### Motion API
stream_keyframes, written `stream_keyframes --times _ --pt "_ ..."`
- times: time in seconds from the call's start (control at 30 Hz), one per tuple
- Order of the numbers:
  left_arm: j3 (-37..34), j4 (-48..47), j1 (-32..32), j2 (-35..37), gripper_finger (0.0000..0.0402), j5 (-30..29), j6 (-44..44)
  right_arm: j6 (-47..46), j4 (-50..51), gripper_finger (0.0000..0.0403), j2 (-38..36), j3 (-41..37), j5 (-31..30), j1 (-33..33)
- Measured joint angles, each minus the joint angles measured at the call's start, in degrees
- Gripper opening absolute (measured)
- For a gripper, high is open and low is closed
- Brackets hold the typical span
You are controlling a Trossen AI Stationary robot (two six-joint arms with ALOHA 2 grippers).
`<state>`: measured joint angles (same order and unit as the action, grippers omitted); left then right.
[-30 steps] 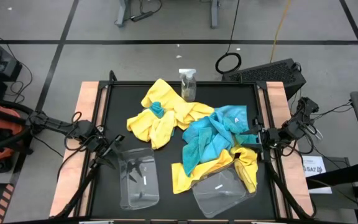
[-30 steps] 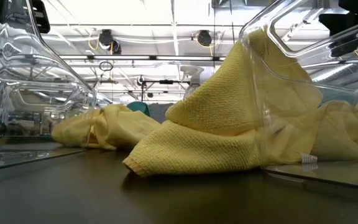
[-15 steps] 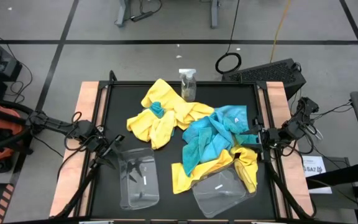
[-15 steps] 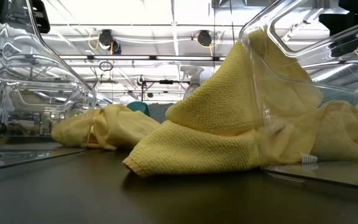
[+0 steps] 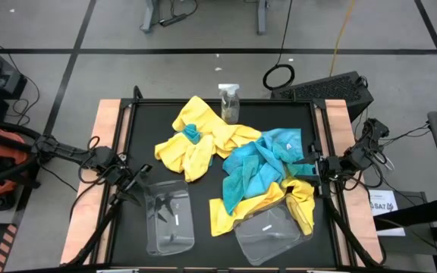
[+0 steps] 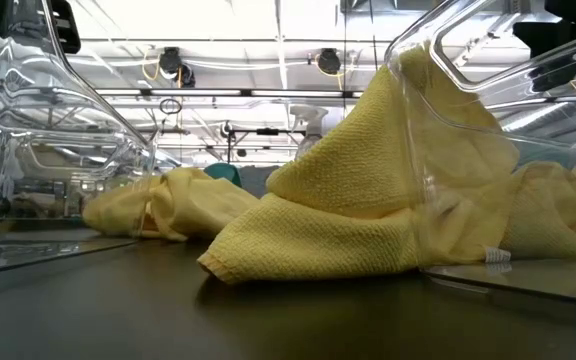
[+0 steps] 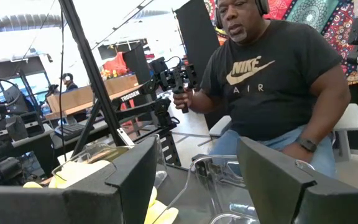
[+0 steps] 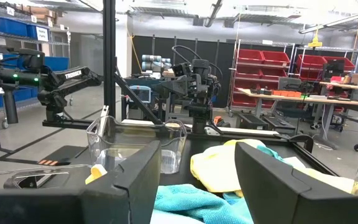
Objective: Sort microfiber towel by color & place in baskets
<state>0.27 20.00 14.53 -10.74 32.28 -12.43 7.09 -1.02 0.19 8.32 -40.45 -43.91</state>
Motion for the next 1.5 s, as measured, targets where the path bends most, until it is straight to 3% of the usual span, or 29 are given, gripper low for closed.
stream_keyframes --times 0.93,1.03,1.23,1.37,1.5 --pt "0.0 0.0 0.0 0.0 0.0228 0.0 0.0 0.0 0.0 0.0199 0.0 0.0 0.0 0.0" --pt "0.0 0.0 0.0 0.0 0.0228 0.0 0.0 -4.7 -0.1 0.0199 0.0 0.0 0.1 0.0" --pt "0.0 0.0 0.0 0.0 0.0228 0.0 0.0 -0.9 -8.6 0.0199 0.0 0.0 0.3 0.1" --pt "0.0 0.0 0.0 0.0 0.0228 0.0 0.0 2.6 -11.8 0.0199 1.0 0.5 6.3 0.1" --pt "0.0 0.0 0.0 0.0 0.0228 0.0 0.0 5.6 -12.6 0.0199 5.2 6.0 10.7 0.1"
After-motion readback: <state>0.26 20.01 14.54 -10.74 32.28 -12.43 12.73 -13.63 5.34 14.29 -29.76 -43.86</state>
